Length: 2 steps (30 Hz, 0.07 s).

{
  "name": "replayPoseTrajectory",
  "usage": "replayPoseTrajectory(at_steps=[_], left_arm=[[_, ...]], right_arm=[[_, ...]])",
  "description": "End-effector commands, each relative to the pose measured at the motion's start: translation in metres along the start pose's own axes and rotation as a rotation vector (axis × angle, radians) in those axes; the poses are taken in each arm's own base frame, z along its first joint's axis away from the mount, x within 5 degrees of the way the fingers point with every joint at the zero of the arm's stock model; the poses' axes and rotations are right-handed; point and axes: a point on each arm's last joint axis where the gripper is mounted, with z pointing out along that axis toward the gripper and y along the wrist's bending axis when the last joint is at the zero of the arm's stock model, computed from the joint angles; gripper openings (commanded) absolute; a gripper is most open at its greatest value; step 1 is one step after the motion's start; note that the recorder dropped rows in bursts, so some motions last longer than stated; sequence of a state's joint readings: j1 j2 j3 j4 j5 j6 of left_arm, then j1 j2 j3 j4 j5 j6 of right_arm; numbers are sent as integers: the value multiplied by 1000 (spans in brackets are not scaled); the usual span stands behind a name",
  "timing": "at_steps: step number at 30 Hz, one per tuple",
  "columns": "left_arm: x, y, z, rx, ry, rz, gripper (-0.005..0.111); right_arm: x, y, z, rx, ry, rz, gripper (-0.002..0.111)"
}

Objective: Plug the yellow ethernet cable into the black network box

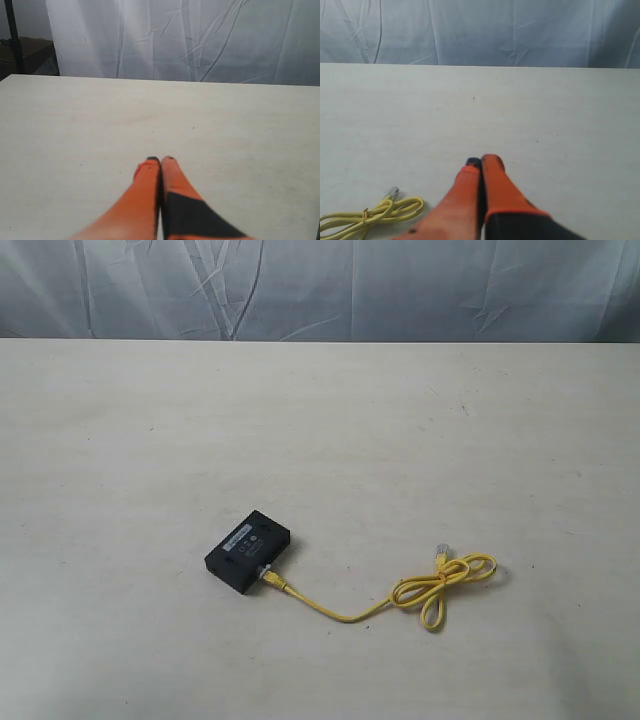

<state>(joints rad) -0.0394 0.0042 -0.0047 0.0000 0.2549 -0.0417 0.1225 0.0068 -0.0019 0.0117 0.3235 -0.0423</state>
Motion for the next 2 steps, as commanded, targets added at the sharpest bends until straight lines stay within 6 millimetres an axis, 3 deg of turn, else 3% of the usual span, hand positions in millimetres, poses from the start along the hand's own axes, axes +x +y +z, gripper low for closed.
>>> replayPoseTrajectory(at_steps=[1, 2], left_arm=[[0, 0, 0, 3, -12, -4, 0], [0, 0, 0, 3, -12, -4, 0]], right_arm=[[-1, 0, 0, 6, -17, 2, 0], [-1, 0, 0, 6, -17, 2, 0]])
